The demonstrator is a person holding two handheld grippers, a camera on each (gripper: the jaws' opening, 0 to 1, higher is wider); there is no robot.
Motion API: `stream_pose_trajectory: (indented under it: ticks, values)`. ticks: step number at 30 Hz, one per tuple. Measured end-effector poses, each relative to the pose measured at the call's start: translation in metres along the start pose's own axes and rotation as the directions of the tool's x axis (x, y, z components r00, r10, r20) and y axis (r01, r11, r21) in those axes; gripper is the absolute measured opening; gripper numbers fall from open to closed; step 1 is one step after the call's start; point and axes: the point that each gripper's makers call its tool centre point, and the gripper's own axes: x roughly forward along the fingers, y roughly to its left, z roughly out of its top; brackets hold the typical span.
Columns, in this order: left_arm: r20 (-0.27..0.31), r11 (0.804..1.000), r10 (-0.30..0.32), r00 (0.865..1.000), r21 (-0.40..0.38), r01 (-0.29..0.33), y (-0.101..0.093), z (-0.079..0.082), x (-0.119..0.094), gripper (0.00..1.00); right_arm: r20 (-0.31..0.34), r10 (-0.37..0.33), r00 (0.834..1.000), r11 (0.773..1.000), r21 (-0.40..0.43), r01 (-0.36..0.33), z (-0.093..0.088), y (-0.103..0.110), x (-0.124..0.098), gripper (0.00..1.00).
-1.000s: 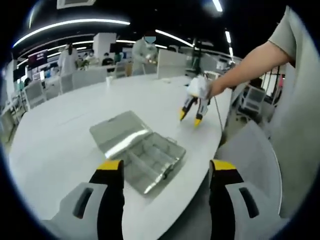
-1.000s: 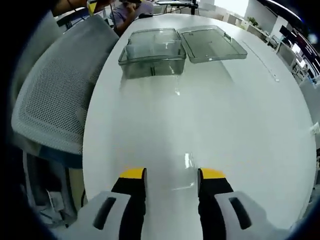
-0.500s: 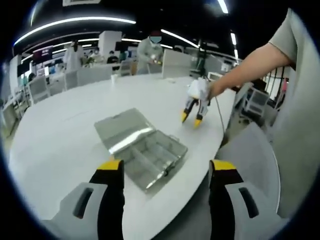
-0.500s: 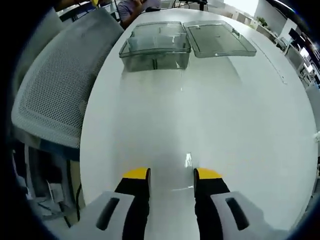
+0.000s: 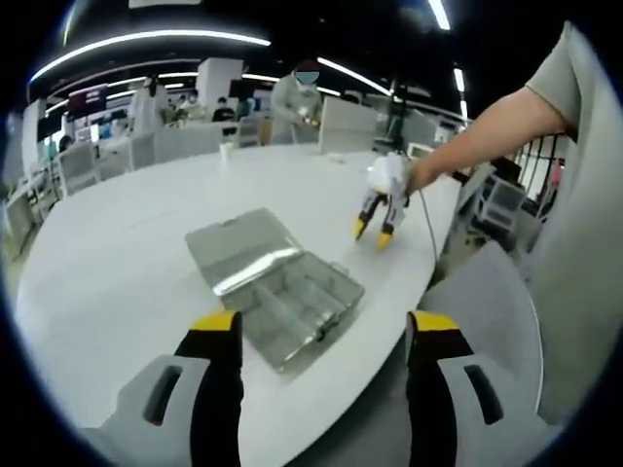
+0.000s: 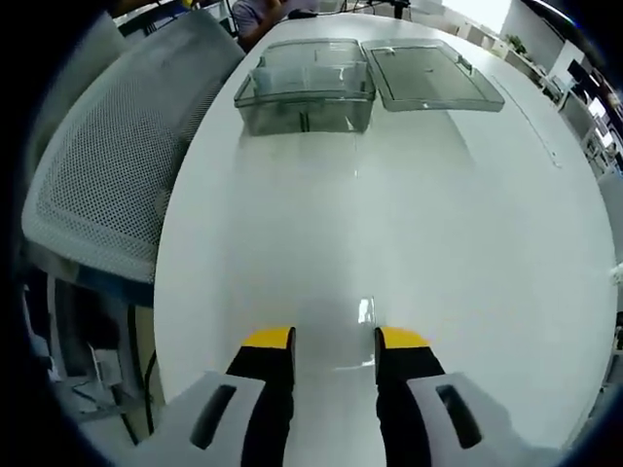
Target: Insert the divider into the dual guide fixture by aligning both edges with the guide slots and pushing it downward to the bottom, including one-sided entry, uneven engagement, binding, and posture correction.
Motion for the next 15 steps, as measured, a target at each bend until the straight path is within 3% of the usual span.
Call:
stream_pose_trajectory:
  ticks: [15]
  values:
    - [0.012,1.000,0.006,1.000,-0.026,-0.005,-0.0015,-0.0055,-0.0040,0.66,0.003,-0.007,1.000,1.000,0.005,0.007,0.0020,0.0064,-0.0005,0.28]
